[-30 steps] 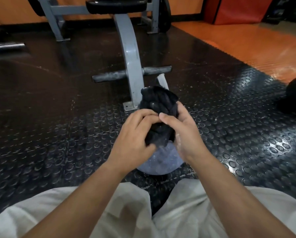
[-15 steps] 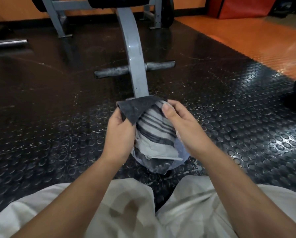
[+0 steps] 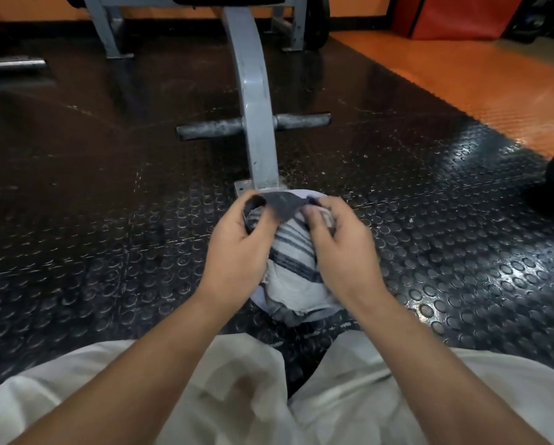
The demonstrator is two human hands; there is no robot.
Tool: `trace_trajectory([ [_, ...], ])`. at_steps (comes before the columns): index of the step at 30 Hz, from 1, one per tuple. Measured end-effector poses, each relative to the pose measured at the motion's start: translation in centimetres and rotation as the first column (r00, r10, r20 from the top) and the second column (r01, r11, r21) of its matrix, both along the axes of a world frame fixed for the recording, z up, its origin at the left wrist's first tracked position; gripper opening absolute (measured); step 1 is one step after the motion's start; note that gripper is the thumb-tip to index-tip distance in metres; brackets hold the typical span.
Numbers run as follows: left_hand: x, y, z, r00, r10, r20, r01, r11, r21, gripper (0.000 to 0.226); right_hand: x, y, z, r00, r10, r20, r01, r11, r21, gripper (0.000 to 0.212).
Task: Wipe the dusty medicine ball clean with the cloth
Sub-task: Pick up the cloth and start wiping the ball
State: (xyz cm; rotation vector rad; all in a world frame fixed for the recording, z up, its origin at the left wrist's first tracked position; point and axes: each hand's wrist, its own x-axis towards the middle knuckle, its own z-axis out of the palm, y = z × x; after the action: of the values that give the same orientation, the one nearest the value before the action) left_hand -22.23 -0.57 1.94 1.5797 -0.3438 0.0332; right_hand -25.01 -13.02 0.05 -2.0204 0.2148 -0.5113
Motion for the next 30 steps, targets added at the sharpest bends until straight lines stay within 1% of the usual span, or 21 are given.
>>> trace_trajectory([
  [1,0.0,0.0,-0.1,0.999,0.006,0.031,-0.006,1.0,0.01,0.013,-0.1,0.5,-0.2,1.0,0.022,-0.005,-0.022,1.0,-0.021,0.019],
  [2,0.0,0.0,-0.1,0.999,0.017,0.036,-0.017,1.0,0.0,0.015,-0.1,0.8,-0.4,0.999,0.043,0.003,-0.043,0.999,-0.01,0.024],
  [4,0.3,0.2,0.0,0.998,0.065,-0.015,-0.065,0.997,-0.051,0.019,0.1,1.2,-0.5,0.995,0.093,0.036,-0.095,0.994,0.046,0.028],
  [6,0.9,0.8,0.1,0.989,0.134,-0.068,-0.14,0.986,-0.085,0.019,0.0,1.5,-0.3,0.982,0.176,0.073,-0.182,0.979,0.095,0.027],
  [8,1.8,1.5,0.0,0.98,0.188,-0.06,-0.192,0.98,-0.054,0.016,-0.2,1.6,-0.2,0.959,0.274,0.07,-0.282,0.946,0.161,0.026],
  [10,2.3,1.9,-0.2,0.979,0.204,-0.012,-0.204,0.979,0.017,0.013,-0.3,1.7,0.0,0.937,0.346,0.053,-0.349,0.911,0.22,0.022],
  [12,2.4,2.0,-0.4,0.974,0.221,0.046,-0.224,0.973,0.064,0.014,-0.4,1.9,-0.2,0.922,0.386,0.041,-0.385,0.895,0.225,0.023],
  [14,2.2,1.8,-0.3,0.972,0.214,0.094,-0.222,0.971,0.085,0.013,-0.4,2.1,-0.6,0.924,0.383,0.002,-0.376,0.907,0.191,0.027],
  [16,1.9,1.6,-0.2,0.979,0.184,0.083,-0.191,0.977,0.089,0.014,-0.3,2.2,-0.7,0.941,0.337,-0.019,-0.327,0.926,0.188,0.027],
  [17,1.8,1.5,-0.1,0.985,0.162,0.056,-0.166,0.983,0.076,0.011,-0.3,2.2,-0.6,0.951,0.31,0.001,-0.304,0.931,0.202,0.03],
  [19,1.6,1.4,0.0,0.993,0.118,0.029,-0.12,0.99,0.069,0.005,-0.3,1.9,-0.3,0.959,0.27,0.09,-0.284,0.91,0.303,0.047],
  [21,1.5,1.3,-0.2,0.993,0.104,0.06,-0.109,0.99,0.089,0.025,-0.2,1.1,0.4,0.966,0.205,0.156,-0.253,0.87,0.424,0.065],
  [23,1.5,1.3,-0.5,0.985,0.122,0.121,-0.141,0.976,0.164,0.045,0.0,0.0,1.1,0.983,0.111,0.144,-0.171,0.836,0.522,0.072],
  [24,1.5,1.3,-0.6,0.978,0.131,0.16,-0.165,0.962,0.218,0.05,0.1,-0.5,1.3,0.989,0.082,0.126,-0.138,0.828,0.543,0.069],
  [25,1.4,1.3,-0.6,0.974,0.129,0.187,-0.175,0.951,0.254,0.049,0.1,-0.9,1.6,0.99,0.068,0.121,-0.123,0.831,0.542,0.062],
  [26,1.4,1.3,-0.6,0.976,0.108,0.191,-0.157,0.952,0.263,0.044,0.1,-1.0,1.8,0.989,0.054,0.136,-0.12,0.835,0.538,0.053],
  [27,1.2,1.2,-0.5,0.983,0.07,0.171,-0.11,0.965,0.239,0.035,0.0,-1.0,1.9,0.986,0.035,0.163,-0.12,0.827,0.549,0.042],
  [29,1.0,1.0,-0.4,0.994,-0.055,0.097,0.037,0.984,0.173,0.015,-0.3,-0.5,1.9,0.98,0.021,0.199,-0.138,0.793,0.594,0.026],
  [30,0.8,0.9,-0.4,0.992,-0.11,0.06,0.1,0.983,0.152,0.014,-0.4,-0.3,1.9,0.977,0.047,0.207,-0.165,0.779,0.605,0.021],
])
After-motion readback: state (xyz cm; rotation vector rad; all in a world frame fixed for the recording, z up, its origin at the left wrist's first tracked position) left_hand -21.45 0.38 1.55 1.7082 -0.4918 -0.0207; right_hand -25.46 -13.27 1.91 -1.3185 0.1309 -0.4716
